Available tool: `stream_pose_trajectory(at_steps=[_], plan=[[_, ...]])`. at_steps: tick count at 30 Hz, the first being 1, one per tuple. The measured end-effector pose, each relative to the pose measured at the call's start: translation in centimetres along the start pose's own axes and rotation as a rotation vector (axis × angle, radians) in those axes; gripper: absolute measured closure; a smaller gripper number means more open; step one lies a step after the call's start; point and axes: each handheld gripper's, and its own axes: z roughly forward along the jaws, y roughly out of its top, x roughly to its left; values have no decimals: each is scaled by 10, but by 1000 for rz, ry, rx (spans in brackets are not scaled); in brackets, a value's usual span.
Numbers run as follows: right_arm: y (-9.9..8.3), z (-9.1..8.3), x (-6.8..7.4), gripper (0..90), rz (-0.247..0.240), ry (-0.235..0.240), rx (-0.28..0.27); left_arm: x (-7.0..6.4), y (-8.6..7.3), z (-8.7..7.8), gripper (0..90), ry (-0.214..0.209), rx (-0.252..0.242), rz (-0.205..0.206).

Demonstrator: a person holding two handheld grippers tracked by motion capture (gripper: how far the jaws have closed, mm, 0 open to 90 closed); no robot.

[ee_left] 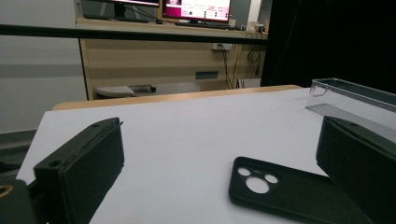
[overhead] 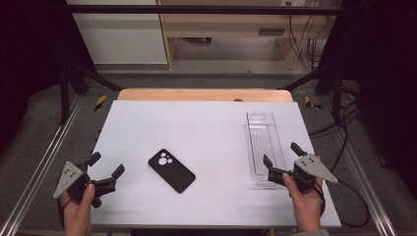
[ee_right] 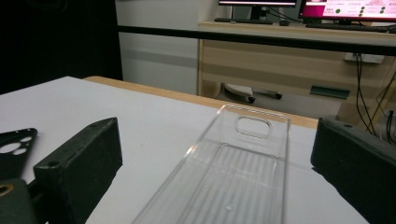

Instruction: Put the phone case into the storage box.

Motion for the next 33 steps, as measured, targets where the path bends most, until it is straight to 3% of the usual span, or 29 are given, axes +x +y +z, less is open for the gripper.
stream_pose_trajectory(at_steps=[5, 6, 13, 17, 20, 33], plan=[[3, 3, 13, 23, -8, 29, 1, -1, 0, 1, 9, 1, 4, 2], [4, 5, 23, 25, -17, 43, 12, -2, 1, 0, 9, 6, 3, 8], [7, 12, 53, 31, -28, 103, 44, -3, 0, 3, 8, -11, 11, 12], [12, 19, 69, 44, -24, 62, 24, -5, -2, 3, 8, -13, 23, 27], [15, 30, 80, 50, 2, 71, 31, -5, -1, 2, 8, -10, 25, 40], [8, 63, 127, 55, -72, 198, 150, -10, -1, 6, 8, -20, 33, 51]])
